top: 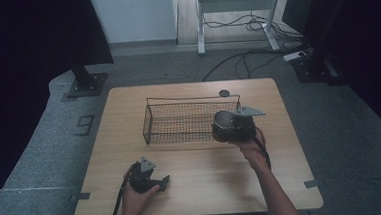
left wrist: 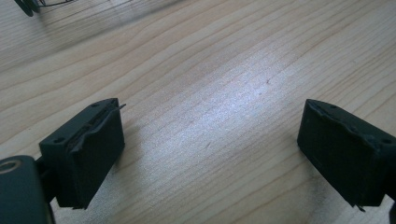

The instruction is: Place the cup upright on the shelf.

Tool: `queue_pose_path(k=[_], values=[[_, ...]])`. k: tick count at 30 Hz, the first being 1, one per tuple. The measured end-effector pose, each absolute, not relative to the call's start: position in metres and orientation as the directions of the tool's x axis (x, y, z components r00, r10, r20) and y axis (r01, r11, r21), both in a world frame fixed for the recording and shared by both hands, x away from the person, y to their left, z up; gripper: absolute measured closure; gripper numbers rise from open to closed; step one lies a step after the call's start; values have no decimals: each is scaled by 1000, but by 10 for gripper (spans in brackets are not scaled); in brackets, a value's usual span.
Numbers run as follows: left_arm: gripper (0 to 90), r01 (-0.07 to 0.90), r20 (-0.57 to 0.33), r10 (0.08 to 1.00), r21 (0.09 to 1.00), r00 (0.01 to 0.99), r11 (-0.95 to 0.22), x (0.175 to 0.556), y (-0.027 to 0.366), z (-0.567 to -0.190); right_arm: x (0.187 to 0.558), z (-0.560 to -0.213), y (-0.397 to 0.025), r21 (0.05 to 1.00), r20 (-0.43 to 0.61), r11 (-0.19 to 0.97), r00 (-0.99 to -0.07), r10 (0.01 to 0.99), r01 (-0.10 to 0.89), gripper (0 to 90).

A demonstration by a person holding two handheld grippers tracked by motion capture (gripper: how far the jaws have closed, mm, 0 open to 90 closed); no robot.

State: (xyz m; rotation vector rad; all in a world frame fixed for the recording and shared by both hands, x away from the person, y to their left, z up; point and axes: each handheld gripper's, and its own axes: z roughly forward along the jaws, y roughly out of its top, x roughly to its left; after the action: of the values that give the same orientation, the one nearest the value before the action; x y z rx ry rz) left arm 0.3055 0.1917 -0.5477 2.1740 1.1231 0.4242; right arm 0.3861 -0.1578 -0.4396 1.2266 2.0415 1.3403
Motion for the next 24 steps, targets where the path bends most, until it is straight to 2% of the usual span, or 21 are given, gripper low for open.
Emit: queue_pose_path(k=[24], values=[[73, 604, -8, 813, 674, 582, -425, 306, 192, -548, 417, -432, -145, 871, 107, 171, -518, 848, 460, 182]])
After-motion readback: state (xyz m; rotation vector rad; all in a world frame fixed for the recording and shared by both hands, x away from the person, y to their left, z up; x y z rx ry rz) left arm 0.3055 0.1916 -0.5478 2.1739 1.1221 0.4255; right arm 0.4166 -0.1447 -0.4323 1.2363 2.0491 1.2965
